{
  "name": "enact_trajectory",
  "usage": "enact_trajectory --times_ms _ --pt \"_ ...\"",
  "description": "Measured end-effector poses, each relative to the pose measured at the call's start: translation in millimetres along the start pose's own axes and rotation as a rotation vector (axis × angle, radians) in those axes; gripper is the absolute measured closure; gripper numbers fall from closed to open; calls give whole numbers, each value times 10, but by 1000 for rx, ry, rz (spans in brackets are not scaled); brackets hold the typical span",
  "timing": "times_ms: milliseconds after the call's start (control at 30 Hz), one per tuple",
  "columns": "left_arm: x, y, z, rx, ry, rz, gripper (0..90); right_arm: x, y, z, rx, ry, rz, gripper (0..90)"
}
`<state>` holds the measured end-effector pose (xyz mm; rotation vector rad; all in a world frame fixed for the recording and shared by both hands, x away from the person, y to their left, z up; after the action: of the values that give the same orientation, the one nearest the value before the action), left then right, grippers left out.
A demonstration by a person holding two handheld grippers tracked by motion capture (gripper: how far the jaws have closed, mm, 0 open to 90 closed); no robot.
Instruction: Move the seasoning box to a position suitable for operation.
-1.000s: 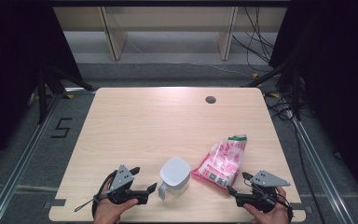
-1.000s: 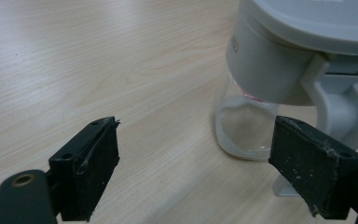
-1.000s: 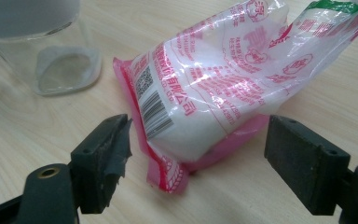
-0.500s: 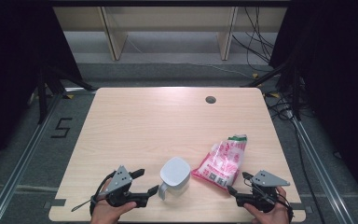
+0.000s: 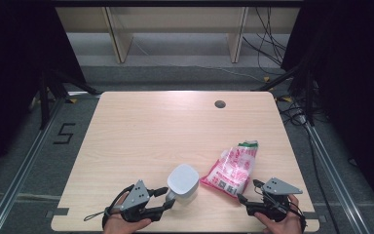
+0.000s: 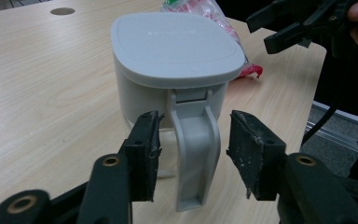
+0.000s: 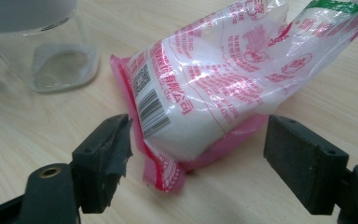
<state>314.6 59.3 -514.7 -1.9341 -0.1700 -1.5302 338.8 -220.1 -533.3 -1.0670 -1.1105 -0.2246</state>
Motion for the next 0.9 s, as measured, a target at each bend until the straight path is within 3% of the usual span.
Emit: enact_trajectory --times_ms 267,300,367,400,433,600,667,800,833,867,900 --pt "22 106 -2 7 -20 -23 621 -11 5 29 10 7 15 245" --pt "12 104 9 23 -22 -7 621 -13 2 21 5 10 17 245" --pt "25 120 14 41 -26 -19 633 -18 -2 40 4 31 23 245" --pt "28 124 13 47 -26 -21 637 -7 8 25 6 4 14 245" --pt "7 109 41 66 -3 6 642 -3 10 29 3 9 9 246" --pt "37 137 53 118 -30 -22 674 -2 12 16 -5 -9 10 247" --pt "38 140 61 140 -15 -20 679 -3 11 30 3 9 11 247" --pt "52 163 57 166 0 -36 682 -2 14 25 5 -8 15 247" --pt "57 180 57 170 -7 -46 682 -10 15 58 9 32 19 247" --pt "55 182 79 186 9 -39 683 -9 16 59 10 29 18 247" --pt "72 209 75 189 -7 -64 683 -10 15 59 10 29 18 247"
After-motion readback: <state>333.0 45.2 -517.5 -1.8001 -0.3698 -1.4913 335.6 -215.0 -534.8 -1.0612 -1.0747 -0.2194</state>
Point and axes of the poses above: each handheld gripper's, and its own axes: y roughly forward along the jaws, x roughly out of its top, z roughly to its left, the point moved 9 cm from there along y, roughly forward along the jaws
